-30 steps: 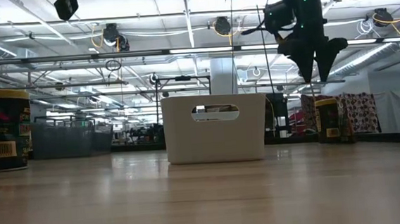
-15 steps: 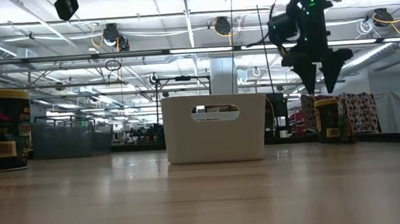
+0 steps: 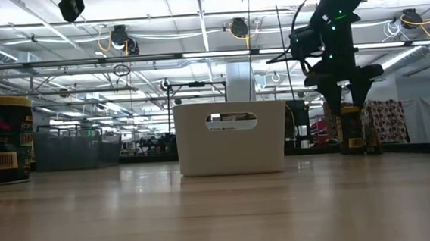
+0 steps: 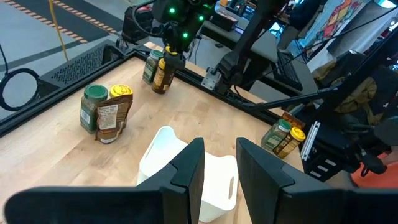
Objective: Sort spices by type
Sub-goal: Put the top right yellow spice bottle into the top white bin, then put the bottom right yellow spice bottle into the top white bin
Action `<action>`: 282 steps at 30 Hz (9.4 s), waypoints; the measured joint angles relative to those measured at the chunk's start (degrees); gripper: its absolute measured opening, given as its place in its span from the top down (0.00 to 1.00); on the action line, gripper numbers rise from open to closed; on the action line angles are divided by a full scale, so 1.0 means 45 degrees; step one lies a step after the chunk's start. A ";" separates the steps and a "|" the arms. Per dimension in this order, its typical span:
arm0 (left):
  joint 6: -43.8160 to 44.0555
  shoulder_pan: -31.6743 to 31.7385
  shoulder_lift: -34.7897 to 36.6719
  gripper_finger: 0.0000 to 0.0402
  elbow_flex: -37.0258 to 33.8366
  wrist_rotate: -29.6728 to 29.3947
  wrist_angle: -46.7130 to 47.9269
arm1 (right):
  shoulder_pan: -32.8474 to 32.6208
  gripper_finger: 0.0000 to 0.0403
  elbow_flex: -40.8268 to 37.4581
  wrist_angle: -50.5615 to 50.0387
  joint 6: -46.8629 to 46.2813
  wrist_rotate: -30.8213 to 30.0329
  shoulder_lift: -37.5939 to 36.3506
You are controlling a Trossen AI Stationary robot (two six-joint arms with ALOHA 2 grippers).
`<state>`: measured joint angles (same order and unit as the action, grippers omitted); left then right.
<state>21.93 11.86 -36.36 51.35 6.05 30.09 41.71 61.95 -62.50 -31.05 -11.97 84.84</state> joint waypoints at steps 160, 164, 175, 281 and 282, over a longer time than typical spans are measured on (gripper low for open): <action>-0.1671 -0.0096 -0.1632 0.76 -0.0005 0.3718 0.0428 | -0.9331 0.37 1.1574 -0.1472 0.1097 0.3694 0.4940; -0.2369 -0.0422 -0.2115 0.76 -0.0005 0.3980 0.0261 | -1.0313 0.37 1.1574 -0.1526 0.0183 0.4372 0.4940; -0.1254 -0.1735 -0.4020 0.76 -0.0005 0.3997 -0.3524 | -1.4096 0.37 1.1574 -0.4158 -0.5254 0.4418 0.4833; 0.2154 -0.7213 -0.6361 0.76 0.0000 0.1284 -0.7966 | -1.4400 0.49 0.9719 -0.3226 -0.9557 0.1821 0.3725; 0.1913 -0.7213 -0.6172 0.76 0.0000 0.1182 -0.7584 | -1.3923 0.49 0.9803 -0.3155 -0.9017 0.1714 0.3725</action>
<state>30.54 -20.60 -64.13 51.35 11.37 -4.04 -20.94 106.07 -76.70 -71.62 -4.26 101.60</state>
